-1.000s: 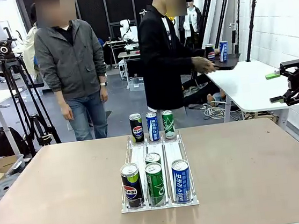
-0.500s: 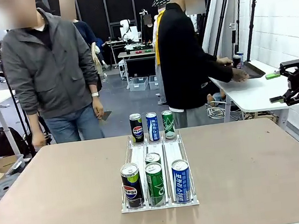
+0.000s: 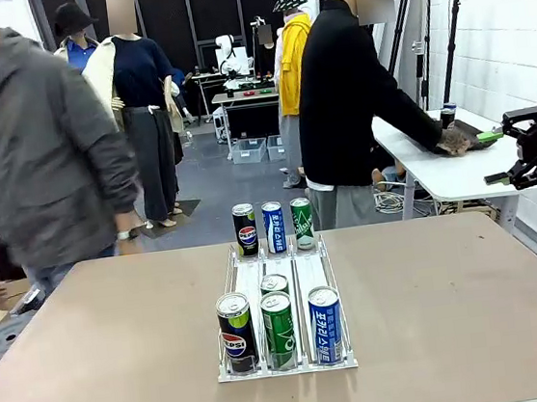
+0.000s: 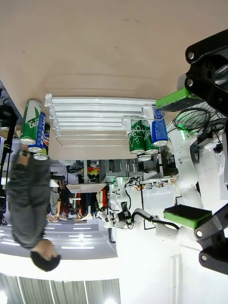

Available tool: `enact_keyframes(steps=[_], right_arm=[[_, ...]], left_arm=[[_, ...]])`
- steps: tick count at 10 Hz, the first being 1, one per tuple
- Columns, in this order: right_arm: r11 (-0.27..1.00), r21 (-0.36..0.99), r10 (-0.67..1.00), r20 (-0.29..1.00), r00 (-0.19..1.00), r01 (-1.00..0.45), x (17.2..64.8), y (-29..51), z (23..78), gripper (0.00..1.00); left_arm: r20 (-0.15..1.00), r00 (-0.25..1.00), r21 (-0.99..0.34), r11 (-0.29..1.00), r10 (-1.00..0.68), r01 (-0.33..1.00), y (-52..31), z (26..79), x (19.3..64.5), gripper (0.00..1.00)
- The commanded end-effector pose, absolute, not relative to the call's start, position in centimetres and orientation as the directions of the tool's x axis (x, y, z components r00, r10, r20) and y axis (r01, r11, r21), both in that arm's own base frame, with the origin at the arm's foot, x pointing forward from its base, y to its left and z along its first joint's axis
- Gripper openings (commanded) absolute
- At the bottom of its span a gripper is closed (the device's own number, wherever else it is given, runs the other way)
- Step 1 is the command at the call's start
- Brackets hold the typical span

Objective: Retrieve and hand over the desired beverage to the person.
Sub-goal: Place the picked can on the Handle tray extended by the person.

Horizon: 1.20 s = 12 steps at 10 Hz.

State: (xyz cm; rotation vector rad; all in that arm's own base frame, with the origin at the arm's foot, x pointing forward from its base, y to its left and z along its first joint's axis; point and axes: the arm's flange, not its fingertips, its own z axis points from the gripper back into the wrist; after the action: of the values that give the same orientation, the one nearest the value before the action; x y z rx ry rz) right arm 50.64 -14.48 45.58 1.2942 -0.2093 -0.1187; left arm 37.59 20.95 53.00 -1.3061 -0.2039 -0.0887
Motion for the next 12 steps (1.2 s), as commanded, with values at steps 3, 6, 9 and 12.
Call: enact_keyframes(steps=[3,6,9,12], right_arm=[[0.281,0.959,-0.203,0.096,0.974,-0.035,50.70,-14.29,45.51,1.00],[0.281,0.959,-0.203,0.096,0.974,-0.035,50.70,-14.29,45.51,1.00],[0.281,0.959,-0.203,0.096,0.974,-0.035,50.70,-14.29,45.51,1.00],[0.281,0.959,-0.203,0.096,0.974,-0.035,50.70,-14.29,45.51,1.00]], left_arm=[[0.214,0.976,-0.951,0.235,0.030,0.201,22.62,51.32,37.61,1.00],[0.189,0.980,-0.956,0.242,0.065,0.168,22.39,51.18,37.41,1.00],[0.189,0.980,-0.956,0.242,0.065,0.168,22.39,51.18,37.41,1.00],[0.189,0.980,-0.956,0.242,0.065,0.168,22.39,51.18,37.41,1.00]])
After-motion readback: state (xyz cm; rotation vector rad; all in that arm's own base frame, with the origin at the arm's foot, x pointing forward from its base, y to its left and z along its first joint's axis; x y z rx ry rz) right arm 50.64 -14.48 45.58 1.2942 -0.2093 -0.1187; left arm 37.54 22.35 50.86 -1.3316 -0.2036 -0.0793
